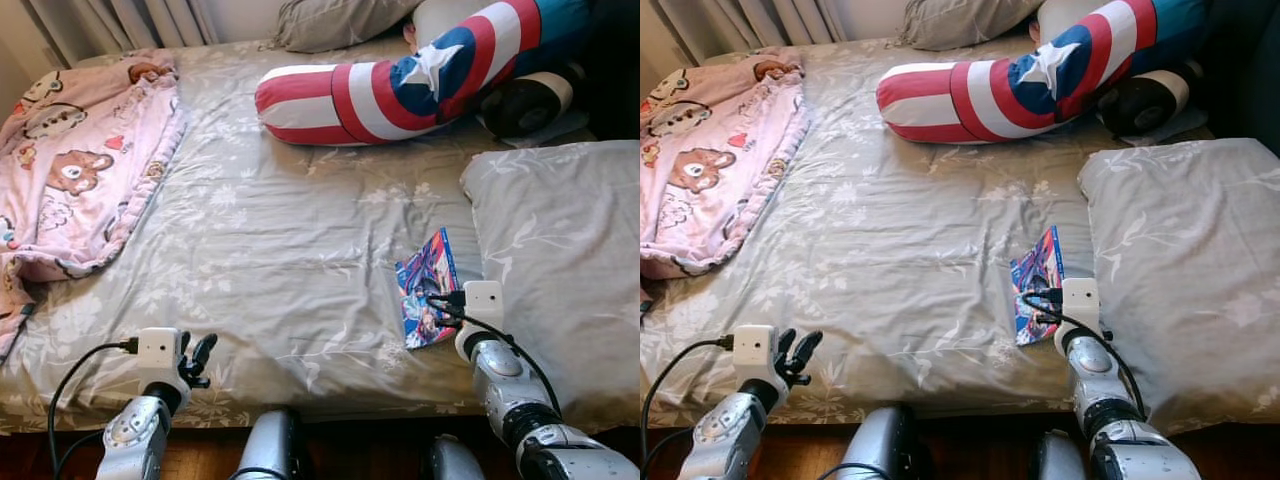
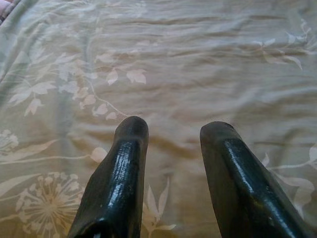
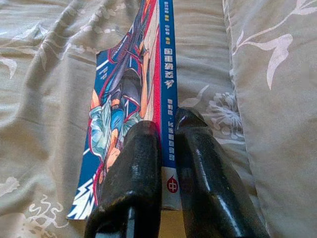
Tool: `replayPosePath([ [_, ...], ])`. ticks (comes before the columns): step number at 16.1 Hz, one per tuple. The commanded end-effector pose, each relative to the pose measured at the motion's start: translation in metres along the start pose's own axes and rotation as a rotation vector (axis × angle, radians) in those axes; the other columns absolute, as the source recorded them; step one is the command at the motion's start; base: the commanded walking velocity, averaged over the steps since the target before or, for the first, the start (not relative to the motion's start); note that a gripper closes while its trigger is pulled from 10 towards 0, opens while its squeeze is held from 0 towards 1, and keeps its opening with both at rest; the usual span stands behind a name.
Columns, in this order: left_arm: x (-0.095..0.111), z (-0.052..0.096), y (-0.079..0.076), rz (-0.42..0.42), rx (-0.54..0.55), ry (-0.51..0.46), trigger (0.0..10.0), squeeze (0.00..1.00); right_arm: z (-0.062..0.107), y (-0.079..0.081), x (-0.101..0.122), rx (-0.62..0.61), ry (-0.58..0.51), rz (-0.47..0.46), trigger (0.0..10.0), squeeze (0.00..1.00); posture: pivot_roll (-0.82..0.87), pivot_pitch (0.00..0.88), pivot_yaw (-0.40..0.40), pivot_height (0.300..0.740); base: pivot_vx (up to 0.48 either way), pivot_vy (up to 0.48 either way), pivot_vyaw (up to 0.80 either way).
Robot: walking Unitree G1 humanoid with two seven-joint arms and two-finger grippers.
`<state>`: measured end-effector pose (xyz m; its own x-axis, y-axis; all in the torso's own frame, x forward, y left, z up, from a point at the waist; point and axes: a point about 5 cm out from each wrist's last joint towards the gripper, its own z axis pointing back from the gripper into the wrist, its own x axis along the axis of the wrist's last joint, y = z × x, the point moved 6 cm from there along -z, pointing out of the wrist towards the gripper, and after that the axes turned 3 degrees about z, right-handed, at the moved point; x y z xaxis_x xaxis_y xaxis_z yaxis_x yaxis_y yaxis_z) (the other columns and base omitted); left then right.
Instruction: Clean up the room
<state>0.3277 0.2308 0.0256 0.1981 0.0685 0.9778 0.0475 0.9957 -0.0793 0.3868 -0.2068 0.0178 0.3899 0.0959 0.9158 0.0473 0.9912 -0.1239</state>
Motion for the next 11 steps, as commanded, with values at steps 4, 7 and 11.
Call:
replayPosePath([
  [4,-0.007,0.006,0.005,-0.006,0.012,0.033,10.0,0.0,0.003,0.006,-0.015,0.012,0.046,0.001,10.0,0.89,0.15,0.191,0.107,0.63,0.0,0.0,0.0],
  [7,-0.006,0.004,0.002,-0.002,0.01,0.032,10.0,0.0,0.002,0.001,-0.012,-0.011,0.04,0.009,10.0,0.45,0.15,0.18,0.105,0.63,0.0,0.0,0.0],
  [11,-0.004,0.001,0.0,0.005,0.009,0.025,10.0,0.0,0.001,-0.021,-0.004,-0.103,0.018,0.006,10.0,0.0,0.15,0.176,0.103,0.63,0.0,0.0,0.0],
])
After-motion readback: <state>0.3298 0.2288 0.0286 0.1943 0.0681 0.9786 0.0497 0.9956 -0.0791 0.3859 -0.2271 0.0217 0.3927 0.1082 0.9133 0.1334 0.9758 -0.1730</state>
